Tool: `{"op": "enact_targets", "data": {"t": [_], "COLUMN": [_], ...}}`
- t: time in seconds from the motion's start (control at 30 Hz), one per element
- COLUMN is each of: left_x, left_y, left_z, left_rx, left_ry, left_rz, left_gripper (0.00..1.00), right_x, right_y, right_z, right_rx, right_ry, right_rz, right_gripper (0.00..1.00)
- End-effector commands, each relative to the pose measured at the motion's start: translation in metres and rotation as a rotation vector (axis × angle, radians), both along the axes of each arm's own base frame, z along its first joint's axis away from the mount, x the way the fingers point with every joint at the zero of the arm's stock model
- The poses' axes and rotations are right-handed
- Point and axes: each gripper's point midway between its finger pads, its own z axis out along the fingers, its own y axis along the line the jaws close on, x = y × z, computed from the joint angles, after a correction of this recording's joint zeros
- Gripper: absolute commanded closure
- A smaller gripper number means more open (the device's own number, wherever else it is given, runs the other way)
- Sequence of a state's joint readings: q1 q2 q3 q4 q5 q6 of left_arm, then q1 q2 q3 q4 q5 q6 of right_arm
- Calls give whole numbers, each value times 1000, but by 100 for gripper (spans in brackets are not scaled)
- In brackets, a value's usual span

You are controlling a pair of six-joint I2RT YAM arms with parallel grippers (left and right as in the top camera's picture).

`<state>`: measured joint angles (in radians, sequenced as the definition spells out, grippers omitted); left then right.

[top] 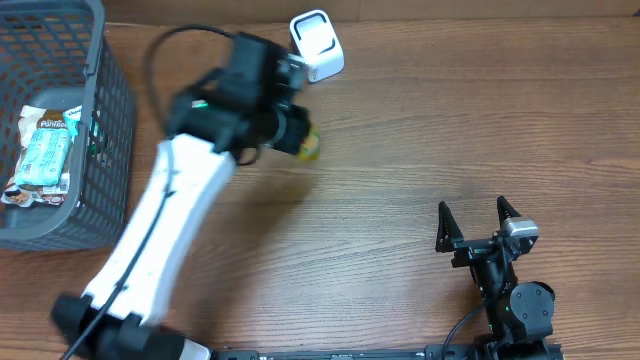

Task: Scan the item barcode
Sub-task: 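Lift the Vim bottle out and carry it toward the white scanner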

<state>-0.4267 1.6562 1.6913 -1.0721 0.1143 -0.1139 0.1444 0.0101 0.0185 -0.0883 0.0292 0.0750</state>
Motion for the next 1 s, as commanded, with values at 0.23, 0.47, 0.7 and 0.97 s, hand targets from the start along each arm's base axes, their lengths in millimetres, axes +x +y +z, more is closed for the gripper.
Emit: {"op": "enact_targets", "data": {"t": [0.23,0.47,0.7,0.97], "left_x": [6,-4,-5,-8], "left_y": [-92,-145,-161,-162], "left_z": [-45,-83,-102,-104], "left_rx": [72,118,125,121], "left_ry": [-42,-68,-61,-47], "left_rz": [-57,-145,-171,-179], "left_gripper": [76,75,72,70], "right_x": [0,0,0,0], "right_y": [0,0,0,0], "right_z": [-2,-2,-2,-2], "right_rx": [-4,-4,-4,-4], "right_ry": [-4,-4,-4,-4], "right_rz": [3,3,3,3], "right_gripper": [0,0,0,0]}}
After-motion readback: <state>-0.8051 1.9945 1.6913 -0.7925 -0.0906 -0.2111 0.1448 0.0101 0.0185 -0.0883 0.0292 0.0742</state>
